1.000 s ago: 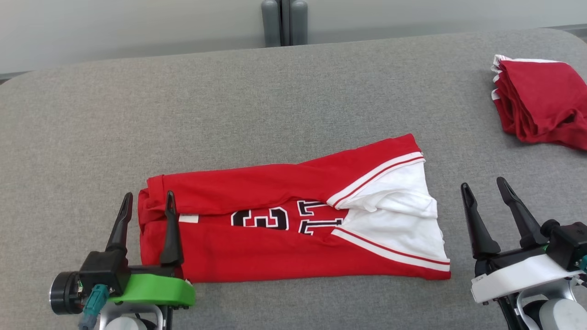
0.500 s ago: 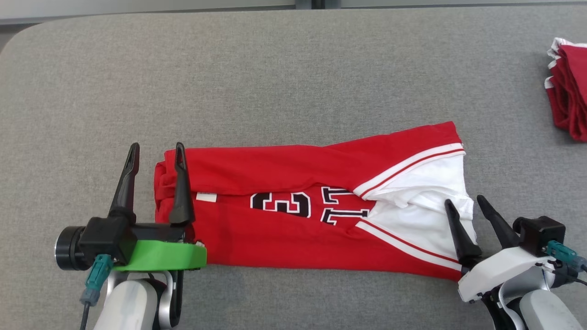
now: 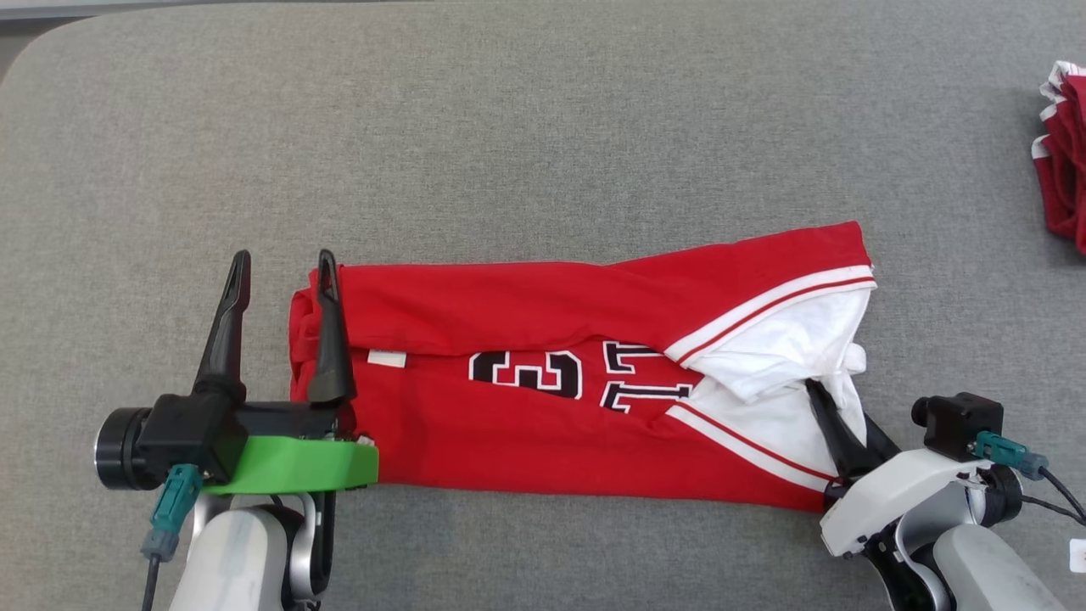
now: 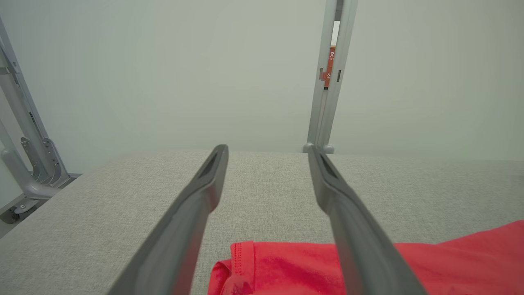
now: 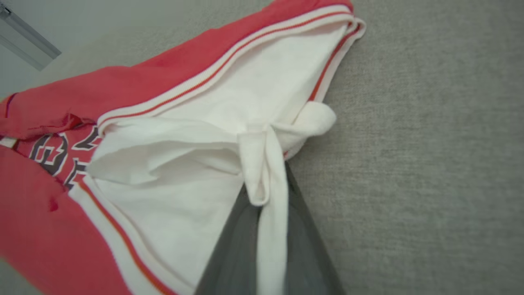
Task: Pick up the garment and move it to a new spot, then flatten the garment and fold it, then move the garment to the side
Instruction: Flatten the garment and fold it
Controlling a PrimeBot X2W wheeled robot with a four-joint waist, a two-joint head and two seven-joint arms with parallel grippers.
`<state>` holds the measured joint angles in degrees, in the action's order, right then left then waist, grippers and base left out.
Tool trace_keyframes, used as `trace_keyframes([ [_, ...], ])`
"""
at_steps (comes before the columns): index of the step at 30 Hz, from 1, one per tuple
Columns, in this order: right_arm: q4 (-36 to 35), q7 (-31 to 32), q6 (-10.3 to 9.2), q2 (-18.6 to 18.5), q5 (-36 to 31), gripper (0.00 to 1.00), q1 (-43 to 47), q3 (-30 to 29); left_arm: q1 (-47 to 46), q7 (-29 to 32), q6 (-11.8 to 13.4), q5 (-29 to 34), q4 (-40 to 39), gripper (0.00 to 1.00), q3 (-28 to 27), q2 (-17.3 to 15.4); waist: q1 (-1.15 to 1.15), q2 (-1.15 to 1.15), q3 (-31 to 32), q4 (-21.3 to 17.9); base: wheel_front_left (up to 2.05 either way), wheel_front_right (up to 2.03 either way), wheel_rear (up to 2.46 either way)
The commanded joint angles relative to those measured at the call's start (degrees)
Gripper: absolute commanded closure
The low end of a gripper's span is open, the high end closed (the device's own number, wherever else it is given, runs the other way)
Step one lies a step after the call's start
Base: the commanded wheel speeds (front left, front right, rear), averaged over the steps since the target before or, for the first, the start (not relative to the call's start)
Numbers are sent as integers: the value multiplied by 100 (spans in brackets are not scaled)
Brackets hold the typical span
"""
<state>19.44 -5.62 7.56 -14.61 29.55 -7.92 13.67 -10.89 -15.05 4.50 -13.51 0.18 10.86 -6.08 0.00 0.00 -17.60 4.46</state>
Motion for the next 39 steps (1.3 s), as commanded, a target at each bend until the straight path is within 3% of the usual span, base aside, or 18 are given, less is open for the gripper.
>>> trace_keyframes([
  [1,126,-22,-16,-41,67,100,59,63,22,-14,-42,58,-18,0,-55,25,0,0,18,-46,0,0,0],
  [15,243,-568,-17,-813,166,100,373,-908,177,-14,-212,252,10,0,-279,97,0,0,192,-380,0,0,0],
  [22,-676,-240,-14,-1057,-368,100,197,-768,239,-14,-263,292,35,0,-343,127,0,0,338,-507,0,0,0],
  [27,-1840,427,-13,-895,-767,100,22,-294,238,-9,-310,288,37,0,-327,155,0,0,409,-484,0,0,0],
  [31,-2362,791,-12,-687,-758,100,-283,379,200,-8,-339,281,40,0,-324,186,0,0,389,-411,0,0,0],
  [39,-1926,1106,-12,166,-289,100,-1003,1687,74,-9,-350,241,39,0,-293,249,0,0,200,-112,0,0,0],
])
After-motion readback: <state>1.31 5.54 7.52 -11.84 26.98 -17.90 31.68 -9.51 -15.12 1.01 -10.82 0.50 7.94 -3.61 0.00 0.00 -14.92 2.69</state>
